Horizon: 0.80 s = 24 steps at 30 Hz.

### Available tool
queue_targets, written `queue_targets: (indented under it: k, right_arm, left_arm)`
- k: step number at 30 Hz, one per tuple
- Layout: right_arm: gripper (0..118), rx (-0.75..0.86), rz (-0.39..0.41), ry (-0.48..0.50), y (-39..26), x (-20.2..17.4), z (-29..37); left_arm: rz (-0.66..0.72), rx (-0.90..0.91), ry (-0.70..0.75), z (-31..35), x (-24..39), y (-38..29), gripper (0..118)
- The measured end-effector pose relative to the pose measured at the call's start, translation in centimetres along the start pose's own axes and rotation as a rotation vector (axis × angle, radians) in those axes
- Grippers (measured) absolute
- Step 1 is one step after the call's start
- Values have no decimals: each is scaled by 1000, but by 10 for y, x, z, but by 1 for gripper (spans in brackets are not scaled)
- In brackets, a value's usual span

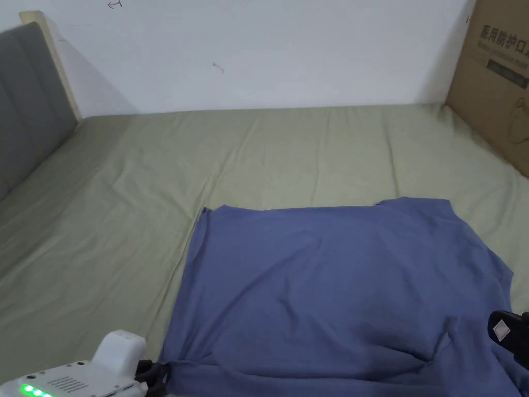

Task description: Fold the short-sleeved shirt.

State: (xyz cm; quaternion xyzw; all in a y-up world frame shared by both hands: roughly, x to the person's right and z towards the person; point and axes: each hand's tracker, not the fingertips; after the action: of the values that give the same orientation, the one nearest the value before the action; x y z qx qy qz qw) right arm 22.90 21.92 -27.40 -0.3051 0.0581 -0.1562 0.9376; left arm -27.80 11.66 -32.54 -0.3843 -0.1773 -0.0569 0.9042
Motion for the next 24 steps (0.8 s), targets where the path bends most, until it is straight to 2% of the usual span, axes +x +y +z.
queue_targets:
  k: [3, 4, 6, 7, 10, 12, 14, 15, 16, 17, 18, 19, 20, 22, 24]
  right_arm:
    - [5, -83, 41, -139, -1, 28, -7]
    - [23, -146, 41, -177, -1, 40, -13]
    - [97, -339, 0, -235, -6, 68, -30]
    - [102, -404, -34, -249, -14, 83, -38]
    - [102, -539, -83, -336, -37, 126, -60]
    - [101, -625, -44, -351, -49, 137, -75]
    - [100, -640, -23, -327, -54, 137, -80]
    - [91, -638, -12, -292, -54, 133, -78]
    - [82, -601, 61, -338, -53, 123, -72]
    - [62, -566, 121, -350, -51, 116, -68]
    - [13, -537, 161, -333, -49, 113, -64]
    - [4, -526, 138, -269, -48, 112, -63]
    - [4, -519, 124, -288, -49, 107, -60]
    - [4, -510, 150, -274, -48, 104, -60]
    - [4, -428, 161, -255, -44, 97, -49]
  left_arm:
    - [69, 66, -13, 15, -3, 0, 2]
    - [90, 77, -21, 19, -3, 2, 2]
    - [111, 73, -32, 25, -2, 4, 2]
    - [113, 72, -33, 26, 2, 5, 2]
    - [92, 72, -25, 28, 10, 7, 2]
    - [82, 56, -20, 25, 14, 8, 2]
    - [76, 42, -12, 24, 17, 8, 2]
    - [74, 33, -1, 22, 15, 7, 2]
    - [76, 29, 3, 22, 15, 7, 2]
    - [80, 26, 6, 22, 16, 7, 2]
    - [88, 21, 5, 22, 16, 7, 2]
    - [92, 20, 5, 21, 15, 6, 2]
    - [92, 19, 8, 21, 17, 5, 2]
    - [90, 18, 11, 21, 20, 5, 2]
    - [88, 29, 29, 21, 20, 5, 2]
